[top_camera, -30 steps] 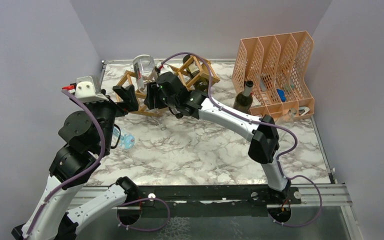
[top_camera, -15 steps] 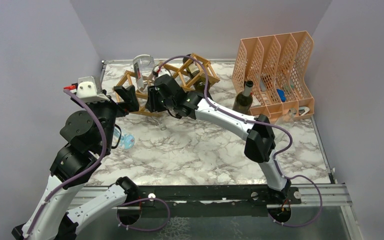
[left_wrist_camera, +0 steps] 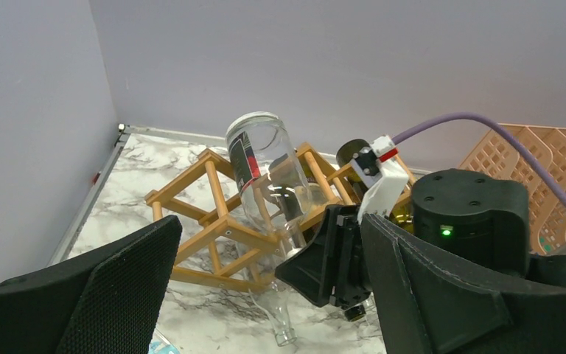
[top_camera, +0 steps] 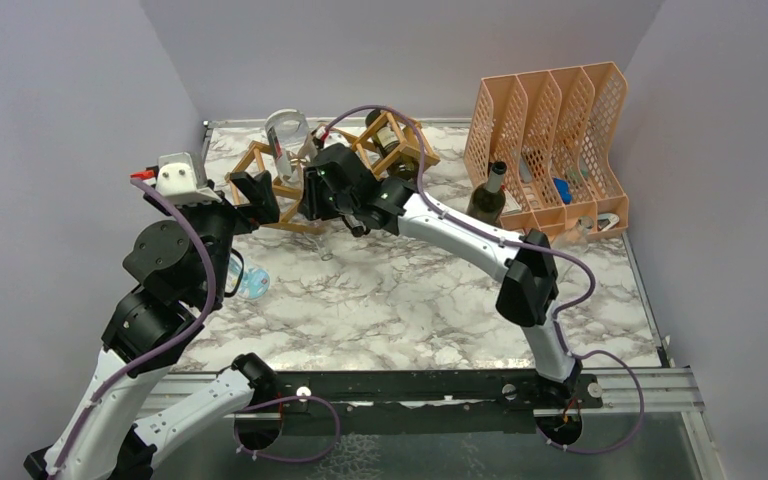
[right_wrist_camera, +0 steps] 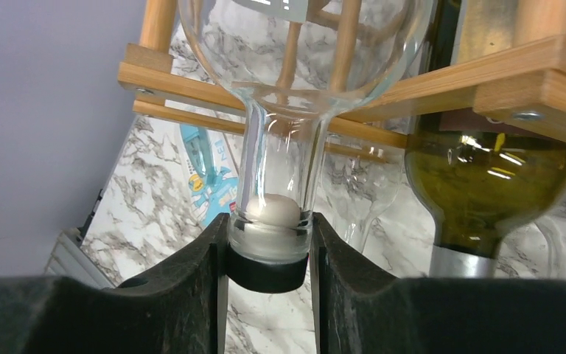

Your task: Put the wine bottle on the wine rack

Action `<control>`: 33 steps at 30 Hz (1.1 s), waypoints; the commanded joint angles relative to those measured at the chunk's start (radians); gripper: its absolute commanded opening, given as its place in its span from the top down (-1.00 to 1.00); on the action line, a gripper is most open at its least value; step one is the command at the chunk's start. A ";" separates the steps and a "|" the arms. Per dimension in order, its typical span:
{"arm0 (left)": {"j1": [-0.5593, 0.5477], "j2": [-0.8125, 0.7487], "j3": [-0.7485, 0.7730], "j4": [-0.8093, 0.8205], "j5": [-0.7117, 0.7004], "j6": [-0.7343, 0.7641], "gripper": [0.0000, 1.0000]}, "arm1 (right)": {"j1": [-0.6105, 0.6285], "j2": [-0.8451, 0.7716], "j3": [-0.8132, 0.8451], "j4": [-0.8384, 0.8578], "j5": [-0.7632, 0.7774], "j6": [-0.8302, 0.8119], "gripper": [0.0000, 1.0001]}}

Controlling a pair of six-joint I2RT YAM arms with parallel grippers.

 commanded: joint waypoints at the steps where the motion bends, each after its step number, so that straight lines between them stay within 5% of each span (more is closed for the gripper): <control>1: 0.004 0.007 -0.005 0.002 -0.004 0.001 -0.95 | 0.012 -0.128 -0.032 0.051 -0.016 -0.012 0.92; 10: 0.004 0.009 -0.005 0.002 -0.003 0.000 -0.95 | 0.013 -0.172 -0.094 0.065 -0.052 -0.015 0.95; 20: 0.004 0.016 -0.002 0.001 -0.006 0.001 -0.95 | 0.013 -0.208 -0.216 0.106 -0.085 -0.018 0.65; 33: 0.004 0.027 -0.002 0.001 -0.001 -0.002 -0.95 | 0.013 -0.278 -0.264 0.106 -0.124 0.041 0.70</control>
